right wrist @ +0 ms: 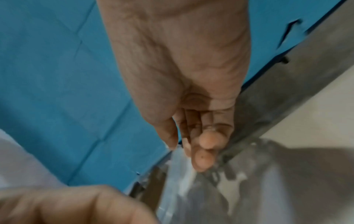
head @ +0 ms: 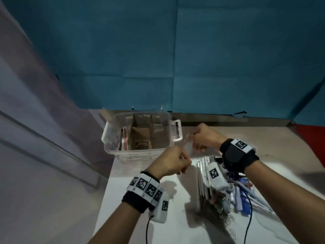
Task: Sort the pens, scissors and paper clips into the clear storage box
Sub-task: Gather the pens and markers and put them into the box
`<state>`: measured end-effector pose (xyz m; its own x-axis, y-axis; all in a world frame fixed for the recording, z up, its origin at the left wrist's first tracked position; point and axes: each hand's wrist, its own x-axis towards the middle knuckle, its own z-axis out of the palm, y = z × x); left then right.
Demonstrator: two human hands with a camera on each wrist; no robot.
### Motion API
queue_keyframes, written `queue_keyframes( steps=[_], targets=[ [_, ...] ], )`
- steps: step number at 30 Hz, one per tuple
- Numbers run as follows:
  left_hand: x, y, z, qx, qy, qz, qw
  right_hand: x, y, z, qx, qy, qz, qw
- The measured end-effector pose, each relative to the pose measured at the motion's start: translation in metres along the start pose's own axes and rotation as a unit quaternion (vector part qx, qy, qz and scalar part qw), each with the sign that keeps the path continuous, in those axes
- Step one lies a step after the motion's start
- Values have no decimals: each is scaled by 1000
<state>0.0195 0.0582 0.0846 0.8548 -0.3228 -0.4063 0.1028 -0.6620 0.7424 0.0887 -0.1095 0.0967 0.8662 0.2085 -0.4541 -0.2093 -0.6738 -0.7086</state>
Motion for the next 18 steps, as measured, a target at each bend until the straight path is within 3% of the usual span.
queue_keyframes(
  steps=[2, 4, 10, 13, 18],
  targets=[
    [19, -14, 34, 15, -16, -35, 999, -5, 37, 11, -45, -33, 40, 998],
    [32, -30, 64, 47, 13, -68, 996, -6, 67, 27, -112, -37, 64, 991],
    [49, -57, 142, 117, 77, -123, 982, -13, 104, 65, -197, 15, 99, 975],
    [51, -59, 157, 143, 116, -123, 975, -12, 110, 77, -205, 32, 102, 973],
    [51, -55, 149, 144, 114, -131, 974, -6, 111, 92, -187, 56, 94, 976]
  ],
)
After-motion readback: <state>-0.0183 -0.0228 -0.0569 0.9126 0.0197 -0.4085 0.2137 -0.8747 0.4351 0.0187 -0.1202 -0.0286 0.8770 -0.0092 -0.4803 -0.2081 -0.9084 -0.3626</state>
